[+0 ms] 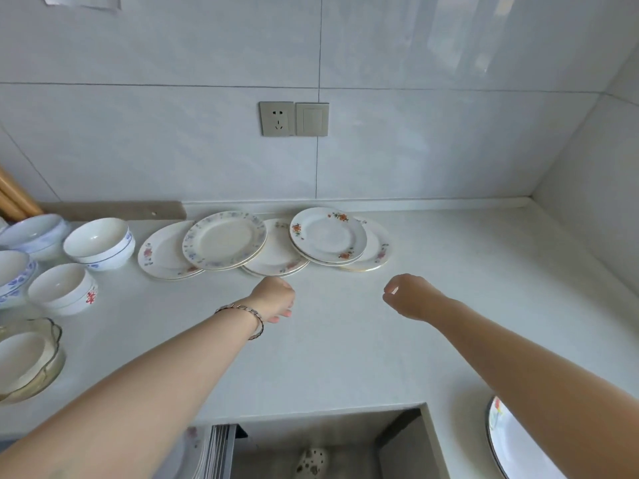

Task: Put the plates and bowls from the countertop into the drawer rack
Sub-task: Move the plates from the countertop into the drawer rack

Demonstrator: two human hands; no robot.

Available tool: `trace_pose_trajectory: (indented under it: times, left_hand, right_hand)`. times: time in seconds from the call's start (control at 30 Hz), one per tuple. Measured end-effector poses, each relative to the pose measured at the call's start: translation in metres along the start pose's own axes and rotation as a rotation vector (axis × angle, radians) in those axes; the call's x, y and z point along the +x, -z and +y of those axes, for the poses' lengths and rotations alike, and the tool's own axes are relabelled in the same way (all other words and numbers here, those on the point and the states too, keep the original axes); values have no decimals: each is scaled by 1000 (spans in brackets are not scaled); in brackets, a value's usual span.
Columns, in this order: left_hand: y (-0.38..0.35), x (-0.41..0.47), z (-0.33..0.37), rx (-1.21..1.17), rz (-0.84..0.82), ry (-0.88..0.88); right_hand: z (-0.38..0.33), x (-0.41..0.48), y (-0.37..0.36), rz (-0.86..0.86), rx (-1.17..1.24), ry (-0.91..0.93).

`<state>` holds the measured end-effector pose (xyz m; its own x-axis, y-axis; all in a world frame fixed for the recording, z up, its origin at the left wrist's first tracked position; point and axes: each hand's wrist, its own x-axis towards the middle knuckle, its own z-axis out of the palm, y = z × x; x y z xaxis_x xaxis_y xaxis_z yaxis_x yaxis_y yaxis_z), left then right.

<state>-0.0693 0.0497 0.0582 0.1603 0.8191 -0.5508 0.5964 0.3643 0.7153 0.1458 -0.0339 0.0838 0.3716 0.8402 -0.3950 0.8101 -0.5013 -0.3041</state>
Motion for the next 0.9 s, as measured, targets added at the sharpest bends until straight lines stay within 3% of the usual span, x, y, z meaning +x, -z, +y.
trace_pose_trajectory:
  times: [0.17, 0.5, 0.73, 0.9]
  left_hand:
    - [12, 83, 27, -97, 11, 61]
    - [10, 271, 48, -176, -64, 178]
    - [4, 312, 61, -442, -151, 196]
    - [10, 305, 68, -480, -196, 171]
  right_hand:
    - [-14, 84, 10, -15, -22, -42]
    - [-41, 256, -26, -41, 316, -259]
    - [-26, 326, -30, -11, 641, -544]
    - [-17, 327, -28, -53, 633, -530]
